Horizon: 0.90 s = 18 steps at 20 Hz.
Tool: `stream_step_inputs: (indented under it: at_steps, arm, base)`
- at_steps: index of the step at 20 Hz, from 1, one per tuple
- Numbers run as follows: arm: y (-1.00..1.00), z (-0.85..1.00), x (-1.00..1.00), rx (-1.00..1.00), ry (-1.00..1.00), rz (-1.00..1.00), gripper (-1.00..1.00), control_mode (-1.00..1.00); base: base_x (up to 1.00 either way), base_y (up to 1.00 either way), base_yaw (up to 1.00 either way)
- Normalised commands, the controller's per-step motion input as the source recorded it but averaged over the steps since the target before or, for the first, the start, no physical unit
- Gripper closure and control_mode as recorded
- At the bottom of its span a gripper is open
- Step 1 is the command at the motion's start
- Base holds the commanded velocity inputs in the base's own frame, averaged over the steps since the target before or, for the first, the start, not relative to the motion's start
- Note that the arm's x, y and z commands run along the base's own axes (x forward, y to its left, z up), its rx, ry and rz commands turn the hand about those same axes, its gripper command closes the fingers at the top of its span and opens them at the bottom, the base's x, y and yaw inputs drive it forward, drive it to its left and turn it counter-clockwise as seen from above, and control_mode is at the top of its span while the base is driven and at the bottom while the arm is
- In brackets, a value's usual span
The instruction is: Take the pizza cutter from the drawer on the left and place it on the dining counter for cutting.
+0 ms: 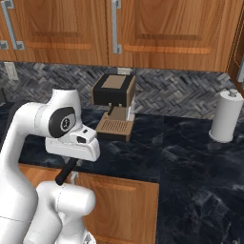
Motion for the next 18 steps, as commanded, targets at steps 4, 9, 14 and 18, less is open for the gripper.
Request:
stream_step_inputs:
  at_steps: [4, 9, 14, 18]
  arm:
    - [-0.07, 0.0, 0.0, -0.03, 0.0, 0.0, 1.0, -1.0]
    - [0.0, 0.0, 0.0, 0.0, 0.0, 0.0, 1.0, -1.0]
    - [0.0, 0.0, 0.0, 0.0, 0.0, 0.0, 1.0, -1.0]
    - [0.0, 0.0, 0.0, 0.0, 0.0, 0.0, 1.0, 1.0]
  base:
    - [0.0, 0.0, 0.0]
    - [0.0, 0.0, 0.0]
    - [0.0, 0.0, 0.0]
    - [-0.09, 0.0, 0.0]
